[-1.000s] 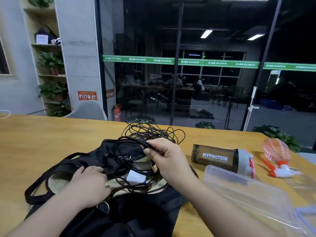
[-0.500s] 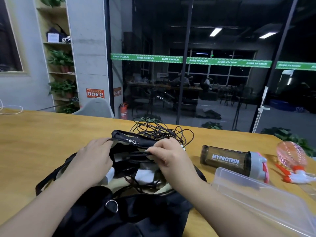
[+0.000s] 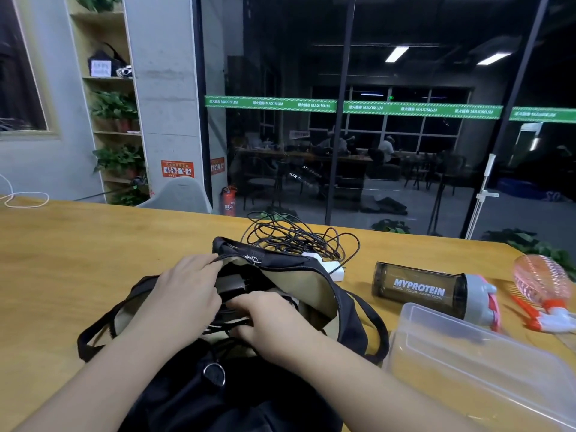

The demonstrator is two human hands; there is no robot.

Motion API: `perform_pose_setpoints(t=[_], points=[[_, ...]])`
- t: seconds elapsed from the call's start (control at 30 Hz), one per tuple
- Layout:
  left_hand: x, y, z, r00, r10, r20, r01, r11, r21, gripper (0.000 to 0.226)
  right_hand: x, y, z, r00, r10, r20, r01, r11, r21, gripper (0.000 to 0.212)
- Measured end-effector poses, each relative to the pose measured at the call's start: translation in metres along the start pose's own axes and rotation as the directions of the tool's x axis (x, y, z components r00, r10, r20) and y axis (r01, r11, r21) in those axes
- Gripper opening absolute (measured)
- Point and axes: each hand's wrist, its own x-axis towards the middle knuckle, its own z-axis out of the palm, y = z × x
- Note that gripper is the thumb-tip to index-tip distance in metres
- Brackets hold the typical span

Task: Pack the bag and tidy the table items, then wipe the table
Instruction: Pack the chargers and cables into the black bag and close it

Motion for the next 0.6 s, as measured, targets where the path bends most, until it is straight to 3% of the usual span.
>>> perform_pose_setpoints(t=[0.13, 0.2, 0.27, 0.4, 0.5, 0.6], points=[[-0.008, 0.001, 0.009, 0.995, 0.094, -0.025, -0.095, 0.995, -0.044, 0.042, -0.013, 0.001, -0.01, 0.999, -0.035, 0.026, 0.034, 0.998, 0.044, 0.039], [-0.011, 0.003, 0.012, 0.973, 0.221, -0.061, -0.226, 0.971, -0.083, 0.03, -0.024, 0.004, -0.021, 0.998, -0.021, 0.053, 0.02, 1.0, 0.013, 0.028], [-0.015, 0.003, 0.014, 0.94, 0.34, -0.019, -0.34, 0.935, -0.104, 0.034, -0.033, 0.01, -0.032, 0.994, 0.003, 0.11, 0.004, 0.998, -0.066, 0.023], [-0.019, 0.013, 0.022, 0.885, 0.37, 0.282, -0.339, 0.928, -0.154, 0.041, -0.049, 0.023, -0.045, 0.967, 0.036, 0.253, 0.019, 0.977, -0.211, 0.034], [-0.018, 0.015, 0.026, 0.869, 0.346, 0.354, -0.301, 0.937, -0.178, 0.021, -0.061, 0.032, -0.047, 0.943, 0.047, 0.331, 0.015, 0.983, -0.184, 0.036], [-0.018, 0.014, 0.028, 0.839, 0.305, 0.45, -0.244, 0.951, -0.189, 0.02, -0.069, 0.038, -0.044, 0.938, -0.006, 0.347, 0.102, 0.961, -0.259, 0.029]])
